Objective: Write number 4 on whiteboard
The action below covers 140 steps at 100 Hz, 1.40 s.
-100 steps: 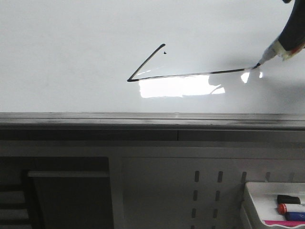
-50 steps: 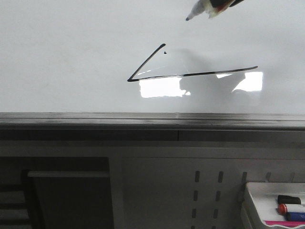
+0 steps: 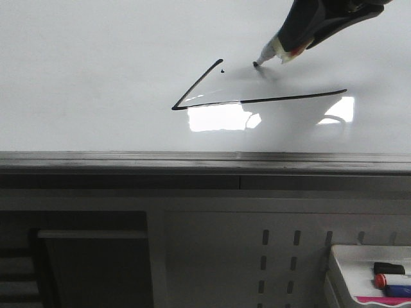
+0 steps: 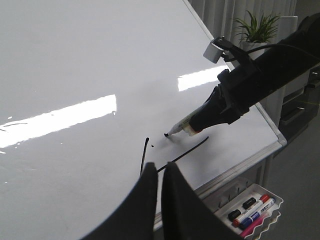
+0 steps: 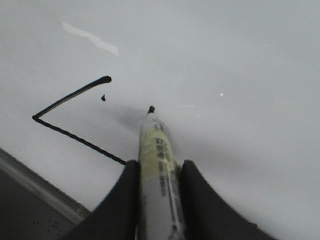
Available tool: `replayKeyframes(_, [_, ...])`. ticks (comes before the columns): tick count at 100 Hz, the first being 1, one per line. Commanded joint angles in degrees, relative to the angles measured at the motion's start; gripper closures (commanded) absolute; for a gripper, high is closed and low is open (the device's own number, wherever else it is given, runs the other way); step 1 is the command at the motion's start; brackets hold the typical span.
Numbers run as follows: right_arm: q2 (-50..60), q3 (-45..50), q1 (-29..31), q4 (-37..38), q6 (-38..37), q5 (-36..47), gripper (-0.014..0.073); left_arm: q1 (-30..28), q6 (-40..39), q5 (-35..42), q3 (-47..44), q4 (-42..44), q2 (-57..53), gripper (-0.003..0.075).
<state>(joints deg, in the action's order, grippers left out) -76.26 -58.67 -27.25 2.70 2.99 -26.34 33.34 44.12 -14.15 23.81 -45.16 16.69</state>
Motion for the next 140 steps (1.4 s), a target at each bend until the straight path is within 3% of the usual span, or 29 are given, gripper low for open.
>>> replayKeyframes(1, [0.54,-1.37,0.38,-0.12,-0.01,-2.38,0.0637,-0.03,-0.27,3.53,1.61,-1.38,0.48,0.073])
replayKeyframes(21, [0.54,1.51,-3.32,-2.7,-0.01,-10.49,0.0637,-0.03,-0.27,3.53,1.61,-1.38,0.48,0.073])
replayKeyframes(46, [0.64,4.48,-5.77,-2.7,-0.01,-8.09,0.0637,-0.03,-0.27,3.53,1.61,-1.38,0.48,0.0731])
replayKeyframes(65, [4.78,1.47,-7.46,-2.7,-0.01,-9.3,0.0637,-0.03,-0.27,2.11,1.61,-2.69,0.48,0.0713])
replayKeyframes(72, [7.74,0.69,-9.75,-2.7,-0.01,-8.33,0.0637,-0.03,-0.13,-0.61,1.61,-2.28,0.79,0.0633])
replayKeyframes(84, [11.53,0.56,-15.33,-2.7,2.98,-7.0,0.0637,-0.03,-0.05,-7.3,1.61,-0.42,3.41,0.037])
replayKeyframes(90, [11.87,0.56,-18.15,-2.7,6.16,-7.71,0.0637,-0.03,1.34,-10.71,1.83,-0.21,5.88,0.0307])
replayKeyframes(113, [11.16,2.61,-29.65,-2.7,18.8,-3.27,0.0637,-0.03,15.04,-24.76,8.43,-0.21,17.37,0.0334])
replayKeyframes(140, [10.8,4.85,-34.52,-2.7,21.26,2.02,0.0637,1.26,20.07,-32.92,17.17,-1.07,27.75,0.0334])
